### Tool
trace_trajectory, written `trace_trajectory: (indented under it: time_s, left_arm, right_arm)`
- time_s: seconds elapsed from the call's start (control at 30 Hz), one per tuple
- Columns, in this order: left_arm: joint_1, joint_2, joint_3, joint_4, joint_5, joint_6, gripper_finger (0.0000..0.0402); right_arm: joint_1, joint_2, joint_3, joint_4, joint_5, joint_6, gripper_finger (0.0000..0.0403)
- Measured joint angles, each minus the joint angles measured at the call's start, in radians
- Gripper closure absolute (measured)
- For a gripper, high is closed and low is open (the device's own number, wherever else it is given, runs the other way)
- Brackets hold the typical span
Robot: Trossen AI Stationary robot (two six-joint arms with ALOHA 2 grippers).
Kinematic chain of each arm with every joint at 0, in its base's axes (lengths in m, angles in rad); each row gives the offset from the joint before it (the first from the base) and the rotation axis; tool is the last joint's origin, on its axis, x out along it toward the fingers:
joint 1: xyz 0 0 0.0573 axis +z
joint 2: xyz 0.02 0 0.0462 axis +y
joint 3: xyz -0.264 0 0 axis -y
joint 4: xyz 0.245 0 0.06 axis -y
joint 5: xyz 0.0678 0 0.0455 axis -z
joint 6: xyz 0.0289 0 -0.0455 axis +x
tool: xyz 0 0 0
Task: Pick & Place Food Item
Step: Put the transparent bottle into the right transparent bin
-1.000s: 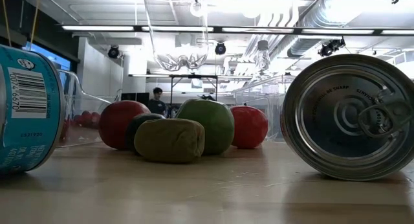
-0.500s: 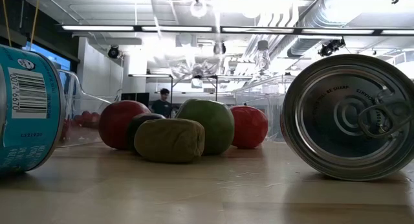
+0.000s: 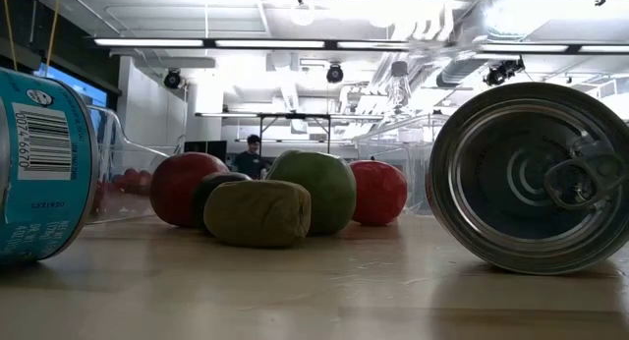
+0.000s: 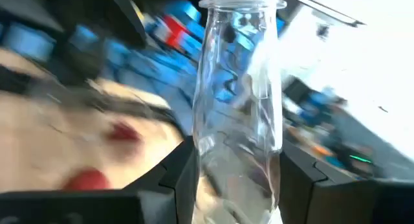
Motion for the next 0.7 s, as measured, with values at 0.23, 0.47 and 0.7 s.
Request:
trace_trajectory:
  time_s: [0.23, 0.47, 0.7]
  left_arm:
    - [0.000, 0.000, 0.000, -0.072, -0.032, -0.032, 0.0011]
    - [0.000, -0.012, 0.000, -0.155, -0.033, -0.080, 0.0011]
    - [0.010, -0.044, 0.000, -0.187, -0.027, -0.118, 0.0011]
  right_arm:
    - [0.013, -0.107, -0.002, -0.259, 0.089, 0.121, 0.0266]
    - [-0.047, -0.303, -0.002, -1.133, 0.087, 0.978, 0.0266]
    - [-0.199, -0.363, -0.002, -1.741, 0.088, 1.706, 0.0266]
